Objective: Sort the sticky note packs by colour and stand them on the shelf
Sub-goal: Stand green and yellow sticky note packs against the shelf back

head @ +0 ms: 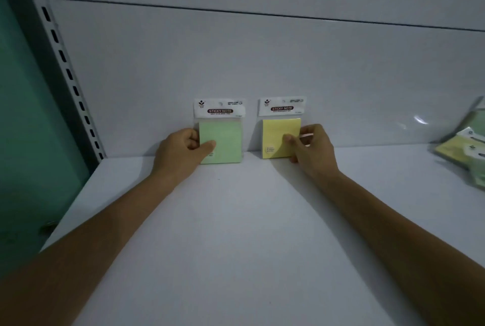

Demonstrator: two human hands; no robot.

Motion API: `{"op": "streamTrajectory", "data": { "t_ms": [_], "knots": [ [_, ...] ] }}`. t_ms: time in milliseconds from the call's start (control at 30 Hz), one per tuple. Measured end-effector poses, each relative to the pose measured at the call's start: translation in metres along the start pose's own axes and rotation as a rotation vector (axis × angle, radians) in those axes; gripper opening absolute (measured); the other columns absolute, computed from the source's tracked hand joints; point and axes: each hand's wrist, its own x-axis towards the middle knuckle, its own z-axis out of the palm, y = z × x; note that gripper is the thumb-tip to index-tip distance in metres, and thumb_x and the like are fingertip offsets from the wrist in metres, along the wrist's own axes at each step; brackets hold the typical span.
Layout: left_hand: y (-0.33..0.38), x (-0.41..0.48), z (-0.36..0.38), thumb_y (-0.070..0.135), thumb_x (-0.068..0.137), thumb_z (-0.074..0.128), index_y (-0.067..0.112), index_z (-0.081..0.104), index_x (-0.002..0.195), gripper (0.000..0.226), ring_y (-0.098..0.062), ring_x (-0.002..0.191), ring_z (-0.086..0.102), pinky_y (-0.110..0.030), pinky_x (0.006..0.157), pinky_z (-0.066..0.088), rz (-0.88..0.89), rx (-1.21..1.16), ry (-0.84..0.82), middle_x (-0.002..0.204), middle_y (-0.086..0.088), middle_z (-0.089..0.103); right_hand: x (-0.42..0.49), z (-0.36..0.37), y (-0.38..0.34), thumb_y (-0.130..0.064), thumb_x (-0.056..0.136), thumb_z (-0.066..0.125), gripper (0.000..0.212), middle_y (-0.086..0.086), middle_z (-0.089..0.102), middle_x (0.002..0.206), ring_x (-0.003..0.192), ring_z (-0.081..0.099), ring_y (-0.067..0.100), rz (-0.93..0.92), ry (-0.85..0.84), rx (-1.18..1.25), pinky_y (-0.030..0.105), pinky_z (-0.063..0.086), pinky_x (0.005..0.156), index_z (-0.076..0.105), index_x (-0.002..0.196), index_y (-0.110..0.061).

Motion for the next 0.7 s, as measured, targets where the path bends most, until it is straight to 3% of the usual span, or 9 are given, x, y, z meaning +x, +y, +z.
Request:
{"op": "streamTrajectory", "data": {
  "t_ms": [100,200,400,533,700],
  "knots": [
    [-0.0019,0.0022,0.002,0.028,0.079,0.072,0.013,0.063,0.076,0.017,-0.024,0.074,0.067,-0.042,0.076,0.053,-0.006,-0.013,0.02,0.076,0.002,0.071,0.0011,-0.0023,0.0003,-0.039,0.081,0.067,0.031,0.0,0.065,0.098,0.086,0.066,0.021,0.008,0.045,0.063,0.039,0.053,0.072,0.052,0.101,-0.019],
    [-0.002,0.0031,0.0025,0.03,0.078,0.074,0.01,0.064,0.079,0.022,-0.023,0.073,0.069,-0.041,0.074,0.054,-0.01,-0.006,0.02,0.076,0.002,0.072,-0.001,-0.0025,-0.0006,-0.05,0.076,0.07,0.039,-0.001,0.068,0.092,0.078,0.064,0.016,0.024,0.076,0.119,0.027,0.044,0.061,0.056,0.097,-0.02],
    [-0.0045,0.0067,0.0026,0.031,0.074,0.076,0.009,0.068,0.078,0.024,0.002,0.053,0.062,-0.008,0.05,0.046,0.019,-0.018,0.045,0.073,0.005,0.07,0.0064,-0.0031,0.0005,-0.056,0.073,0.07,0.046,0.001,0.067,0.091,0.077,0.063,0.017,0.031,0.13,0.035,0.032,0.051,0.066,0.057,0.096,-0.018],
    [-0.0036,0.0054,0.0039,0.038,0.073,0.076,0.012,0.065,0.068,0.029,-0.013,0.062,0.065,-0.024,0.06,0.049,0.024,0.048,0.08,0.072,-0.002,0.072,0.007,-0.0011,0.0013,-0.053,0.075,0.071,0.047,0.003,0.066,0.086,0.042,0.056,0.005,0.007,0.138,0.07,0.014,0.041,0.04,0.059,0.095,-0.013],
    [-0.0066,0.0076,0.006,0.039,0.072,0.077,0.016,0.062,0.064,0.028,-0.019,0.065,0.065,-0.029,0.067,0.049,0.023,0.053,0.1,0.069,-0.004,0.071,0.0055,-0.0025,0.0002,-0.054,0.076,0.068,0.047,0.002,0.065,0.086,0.036,0.053,0.003,0.023,0.128,0.051,0.023,0.044,0.047,0.058,0.095,-0.012]
  ]
}}
